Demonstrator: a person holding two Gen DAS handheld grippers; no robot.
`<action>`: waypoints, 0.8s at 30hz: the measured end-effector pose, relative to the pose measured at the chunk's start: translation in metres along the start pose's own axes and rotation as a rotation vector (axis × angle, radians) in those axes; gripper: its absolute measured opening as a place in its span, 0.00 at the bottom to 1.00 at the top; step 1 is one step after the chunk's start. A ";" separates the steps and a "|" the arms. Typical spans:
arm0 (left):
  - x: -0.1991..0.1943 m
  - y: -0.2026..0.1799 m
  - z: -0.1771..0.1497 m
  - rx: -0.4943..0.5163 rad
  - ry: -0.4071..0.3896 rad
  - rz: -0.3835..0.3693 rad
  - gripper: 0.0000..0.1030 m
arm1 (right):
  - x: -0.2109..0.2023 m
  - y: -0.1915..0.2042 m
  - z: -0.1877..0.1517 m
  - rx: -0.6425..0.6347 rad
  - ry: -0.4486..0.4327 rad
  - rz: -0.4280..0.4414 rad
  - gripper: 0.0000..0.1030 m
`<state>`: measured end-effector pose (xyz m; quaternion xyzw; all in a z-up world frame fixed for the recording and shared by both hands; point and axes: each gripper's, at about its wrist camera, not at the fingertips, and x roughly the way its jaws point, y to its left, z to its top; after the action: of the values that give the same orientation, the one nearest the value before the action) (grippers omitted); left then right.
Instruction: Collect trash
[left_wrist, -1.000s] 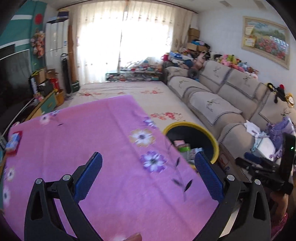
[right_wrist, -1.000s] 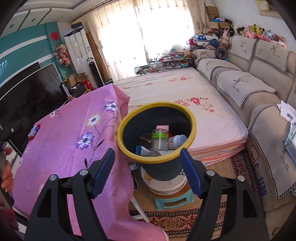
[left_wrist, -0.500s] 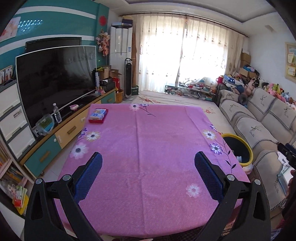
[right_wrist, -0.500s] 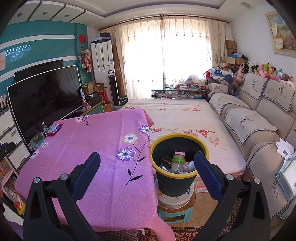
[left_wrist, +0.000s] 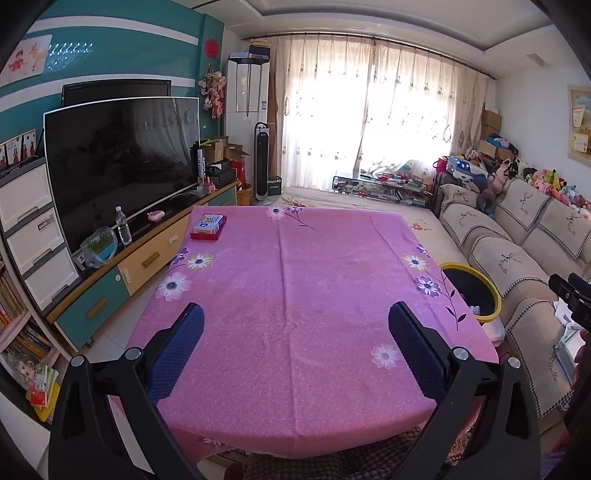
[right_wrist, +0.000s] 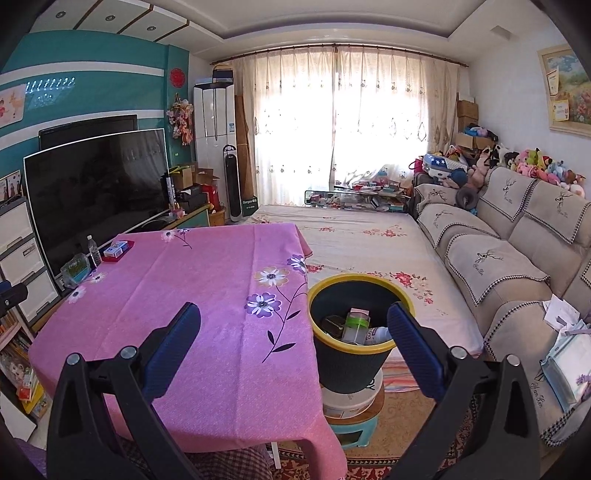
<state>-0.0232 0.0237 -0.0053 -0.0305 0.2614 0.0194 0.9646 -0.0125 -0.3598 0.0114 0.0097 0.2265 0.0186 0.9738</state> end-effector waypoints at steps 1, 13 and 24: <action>-0.001 0.000 0.000 -0.001 -0.001 -0.002 0.95 | 0.000 -0.001 0.000 0.004 0.000 -0.001 0.94; 0.012 -0.006 0.008 -0.004 0.024 -0.012 0.95 | 0.013 -0.005 0.000 0.019 0.022 0.002 0.94; 0.023 -0.006 0.006 -0.001 0.037 -0.019 0.95 | 0.019 -0.007 -0.002 0.026 0.034 0.007 0.94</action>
<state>-0.0006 0.0184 -0.0114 -0.0338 0.2791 0.0101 0.9596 0.0041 -0.3656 0.0007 0.0227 0.2434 0.0193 0.9695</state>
